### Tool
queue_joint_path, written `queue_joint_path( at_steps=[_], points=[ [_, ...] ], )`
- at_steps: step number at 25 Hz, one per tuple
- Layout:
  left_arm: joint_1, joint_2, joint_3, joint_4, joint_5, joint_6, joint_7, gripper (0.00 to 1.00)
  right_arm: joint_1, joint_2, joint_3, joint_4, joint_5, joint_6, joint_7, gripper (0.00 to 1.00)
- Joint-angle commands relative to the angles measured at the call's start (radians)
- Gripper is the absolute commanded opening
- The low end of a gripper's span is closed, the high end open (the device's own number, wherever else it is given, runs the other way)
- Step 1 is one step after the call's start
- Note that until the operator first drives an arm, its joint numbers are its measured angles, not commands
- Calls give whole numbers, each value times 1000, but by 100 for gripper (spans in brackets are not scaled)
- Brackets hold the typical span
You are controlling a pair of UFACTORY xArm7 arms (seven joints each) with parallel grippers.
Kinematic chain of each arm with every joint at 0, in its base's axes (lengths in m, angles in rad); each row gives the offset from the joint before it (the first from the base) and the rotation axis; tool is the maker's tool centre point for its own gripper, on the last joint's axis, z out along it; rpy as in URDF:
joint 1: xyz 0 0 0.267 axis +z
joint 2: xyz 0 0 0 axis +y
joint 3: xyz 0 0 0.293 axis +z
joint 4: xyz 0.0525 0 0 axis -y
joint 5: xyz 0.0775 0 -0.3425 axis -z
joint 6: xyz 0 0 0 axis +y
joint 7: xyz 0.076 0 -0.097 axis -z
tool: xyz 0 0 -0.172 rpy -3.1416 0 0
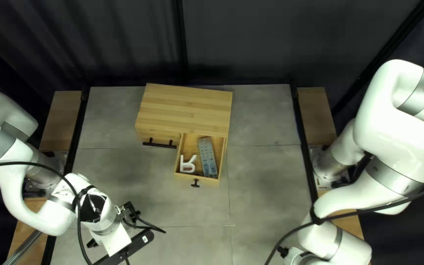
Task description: Open drawers and place objects into drawer and close
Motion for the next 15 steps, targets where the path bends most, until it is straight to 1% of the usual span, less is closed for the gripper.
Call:
queue_joint_path(
  at_steps=[1,6,15],
  points=[
    [-15,19,-13,-3,-7,-29,-30,100,0,0,0,0,0,0,0,100],
    [-24,33,-20,-2,-10,-48,-52,100,0,0,0,0,0,0,0,100],
    [-31,27,-19,-42,25,-93,-93,100,0,0,0,0,0,0,0,100]
  ],
)
